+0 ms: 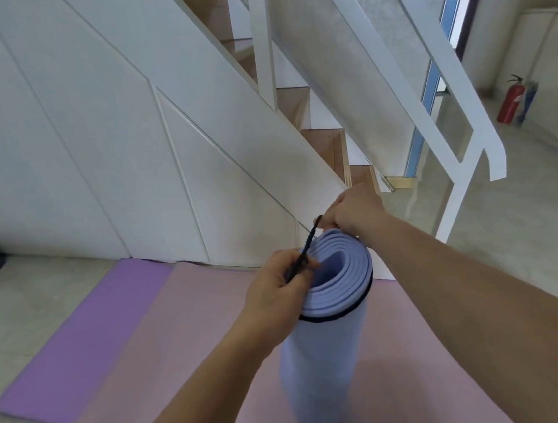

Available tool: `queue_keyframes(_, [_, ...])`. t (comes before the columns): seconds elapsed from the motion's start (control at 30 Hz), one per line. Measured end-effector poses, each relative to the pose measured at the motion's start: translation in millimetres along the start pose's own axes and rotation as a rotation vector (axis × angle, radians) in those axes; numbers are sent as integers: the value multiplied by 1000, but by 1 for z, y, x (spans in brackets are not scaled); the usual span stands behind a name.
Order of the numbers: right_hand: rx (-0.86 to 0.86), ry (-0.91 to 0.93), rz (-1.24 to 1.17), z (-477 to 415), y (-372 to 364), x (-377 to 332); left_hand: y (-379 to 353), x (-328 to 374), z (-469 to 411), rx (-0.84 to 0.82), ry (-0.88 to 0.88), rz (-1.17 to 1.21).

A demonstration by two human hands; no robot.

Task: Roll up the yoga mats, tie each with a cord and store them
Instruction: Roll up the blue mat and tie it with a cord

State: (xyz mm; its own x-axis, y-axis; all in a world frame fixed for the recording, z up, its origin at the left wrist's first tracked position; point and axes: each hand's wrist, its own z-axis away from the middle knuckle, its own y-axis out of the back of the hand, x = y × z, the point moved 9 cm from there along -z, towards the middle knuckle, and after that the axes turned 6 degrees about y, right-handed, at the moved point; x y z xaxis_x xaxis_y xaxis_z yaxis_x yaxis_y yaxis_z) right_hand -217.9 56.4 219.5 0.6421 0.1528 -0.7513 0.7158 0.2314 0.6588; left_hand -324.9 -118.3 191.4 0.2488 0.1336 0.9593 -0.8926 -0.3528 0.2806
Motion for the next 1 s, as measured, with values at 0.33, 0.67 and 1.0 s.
queue_keyframes(0.33, [-179,-34,404,9,-18,8,-3,-25,14,199,358,593])
queue_keyframes(0.67, [-484,53,856,38,-25,3,-8,-31,34,178,318,934])
queue_keyframes(1.0, [-606,34,838,36,-53,6,6,-15,45,-147,-71,350])
